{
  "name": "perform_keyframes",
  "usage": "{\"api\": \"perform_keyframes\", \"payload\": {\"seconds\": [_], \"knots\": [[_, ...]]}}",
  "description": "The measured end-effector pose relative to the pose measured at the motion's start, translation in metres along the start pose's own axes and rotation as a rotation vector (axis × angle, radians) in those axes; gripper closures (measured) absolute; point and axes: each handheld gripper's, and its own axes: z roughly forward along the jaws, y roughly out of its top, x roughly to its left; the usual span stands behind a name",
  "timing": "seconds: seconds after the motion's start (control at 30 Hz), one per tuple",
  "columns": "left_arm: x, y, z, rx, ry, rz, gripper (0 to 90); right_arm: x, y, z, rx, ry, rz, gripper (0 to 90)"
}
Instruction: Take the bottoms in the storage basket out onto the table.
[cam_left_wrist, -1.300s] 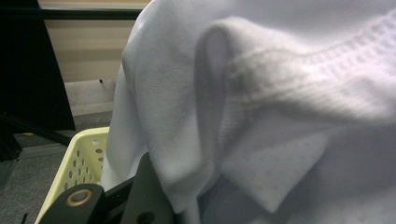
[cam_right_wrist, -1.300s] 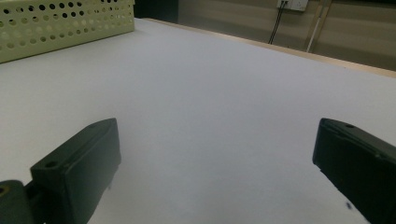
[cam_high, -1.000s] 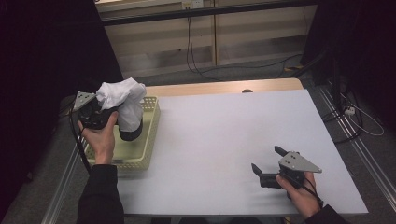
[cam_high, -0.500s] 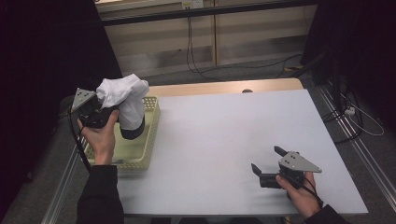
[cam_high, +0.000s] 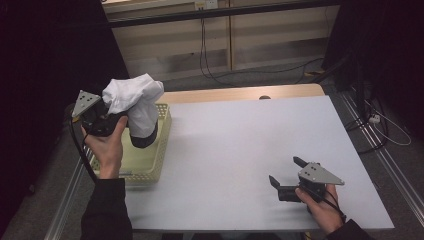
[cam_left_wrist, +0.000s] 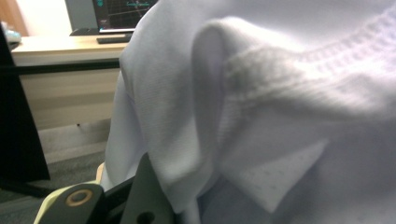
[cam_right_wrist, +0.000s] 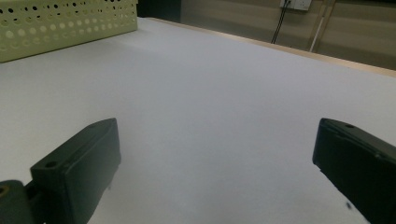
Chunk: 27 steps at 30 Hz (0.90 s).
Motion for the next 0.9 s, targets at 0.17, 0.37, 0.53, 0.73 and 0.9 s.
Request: {"api": "perform_keyframes", "payload": {"seconds": [0.17,0.37,0.53,0.73,0.9], "knots": [[-0.007,0.003,0.0,-0.007,-0.02,0.006,67.7,0.0,0.0,0.0,0.001,0.001,-0.002,0.6],[-0.019,0.003,0.004,-0.004,-0.045,0.026,67.7,0.0,0.0,0.0,0.002,0.002,-0.001,0.5],[-0.034,0.004,0.009,0.0,-0.077,0.063,67.7,0.0,0.0,0.0,0.002,0.003,-0.003,0.5],[-0.042,0.002,0.015,0.014,-0.097,0.066,67.7,0.0,0.0,0.0,0.001,0.003,-0.005,0.6],[-0.047,-0.001,0.02,0.03,-0.097,0.053,67.7,0.0,0.0,0.0,0.003,0.003,-0.004,0.6]]}}
